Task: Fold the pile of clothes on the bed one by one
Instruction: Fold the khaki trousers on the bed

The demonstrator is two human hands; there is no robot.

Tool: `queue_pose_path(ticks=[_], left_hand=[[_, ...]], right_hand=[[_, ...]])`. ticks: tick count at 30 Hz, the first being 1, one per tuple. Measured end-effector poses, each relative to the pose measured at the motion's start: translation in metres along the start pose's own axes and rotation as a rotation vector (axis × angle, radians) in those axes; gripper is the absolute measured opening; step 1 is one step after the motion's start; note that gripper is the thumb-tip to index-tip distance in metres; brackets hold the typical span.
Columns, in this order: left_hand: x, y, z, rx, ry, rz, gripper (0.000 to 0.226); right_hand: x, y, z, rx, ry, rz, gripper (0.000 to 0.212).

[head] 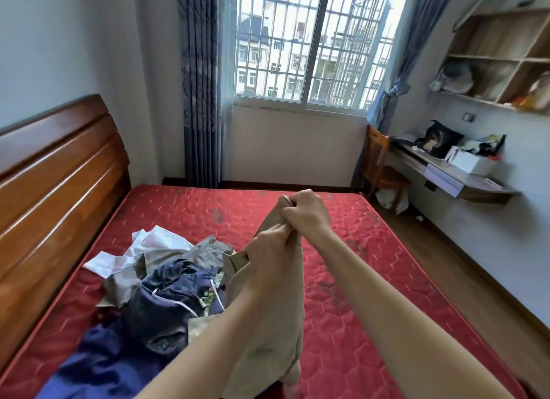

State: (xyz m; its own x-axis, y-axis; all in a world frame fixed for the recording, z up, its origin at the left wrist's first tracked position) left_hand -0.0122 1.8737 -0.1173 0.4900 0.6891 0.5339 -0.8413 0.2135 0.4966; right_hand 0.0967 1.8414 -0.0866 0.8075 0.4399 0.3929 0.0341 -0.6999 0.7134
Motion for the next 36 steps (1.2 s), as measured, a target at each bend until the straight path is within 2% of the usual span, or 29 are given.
queue_pose_path(ticks=[4, 7, 9, 11, 13, 16, 18, 19, 21, 23, 27, 28, 30, 33, 36], left_hand=[[0.002, 0.027, 0.009, -0.144, -0.203, 0.156, 0.017], [0.024, 0.05, -0.025, -0.188, -0.193, 0.26, 0.019], [0.041, 0.043, -0.049, -0.119, -0.171, 0.161, 0.039], [0.054, 0.024, -0.066, -0.008, -0.181, -0.008, 0.068], [0.067, 0.009, -0.079, 0.09, -0.155, -0.137, 0.091], [0.086, -0.005, -0.091, 0.216, -0.146, -0.229, 0.102], [0.095, -0.011, -0.092, 0.211, -0.135, -0.267, 0.094], [0.097, -0.014, -0.09, 0.177, -0.134, -0.278, 0.079], [0.099, -0.012, -0.082, 0.134, -0.161, -0.259, 0.036], [0.102, -0.005, -0.074, 0.13, -0.186, -0.218, 0.016], [0.123, 0.018, -0.054, 0.215, -0.277, -0.138, 0.013], [0.132, 0.024, -0.046, 0.244, -0.3, -0.134, 0.012], [0.15, 0.032, -0.03, 0.302, -0.322, -0.188, 0.011], [0.168, 0.038, -0.003, 0.302, -0.312, -0.3, 0.024], [0.175, 0.043, 0.014, 0.194, -0.239, -0.372, 0.007]], right_hand=[[0.005, 0.019, 0.013, 0.177, 0.095, 0.073, 0.042], [0.013, 0.049, 0.014, 0.248, 0.158, 0.152, 0.03], [0.023, 0.072, 0.009, 0.313, 0.161, 0.204, 0.02], [0.035, 0.098, -0.002, 0.356, 0.173, 0.255, 0.008], [0.043, 0.124, -0.014, 0.393, 0.179, 0.324, 0.008], [0.05, 0.158, -0.024, 0.485, 0.136, 0.42, 0.009], [0.053, 0.175, -0.026, 0.507, 0.101, 0.474, 0.01], [0.054, 0.183, -0.026, 0.521, 0.089, 0.495, 0.01], [0.054, 0.193, -0.025, 0.559, 0.069, 0.524, 0.008], [0.056, 0.2, -0.017, 0.564, 0.043, 0.55, 0.009], [0.062, 0.215, 0.009, 0.522, -0.016, 0.598, 0.004], [0.063, 0.22, 0.018, 0.5, -0.041, 0.625, 0.009], [0.065, 0.23, 0.038, 0.461, -0.101, 0.685, 0.019], [0.07, 0.235, 0.07, 0.456, -0.211, 0.734, 0.013], [0.069, 0.232, 0.085, 0.465, -0.292, 0.801, 0.019]])
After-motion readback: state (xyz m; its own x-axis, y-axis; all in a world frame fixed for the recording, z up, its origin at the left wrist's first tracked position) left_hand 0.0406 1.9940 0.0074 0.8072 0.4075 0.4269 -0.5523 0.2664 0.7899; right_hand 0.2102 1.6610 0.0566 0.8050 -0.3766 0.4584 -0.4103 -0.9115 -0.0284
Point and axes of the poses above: each hand's wrist, its own x-axis towards the middle knuckle, its own y-axis out of the back of the hand, z = x × y, the point moved 9 cm from there along x, towards the middle knuckle, and after that the axes turned 13 degrees about z, right-handed, at the moved point
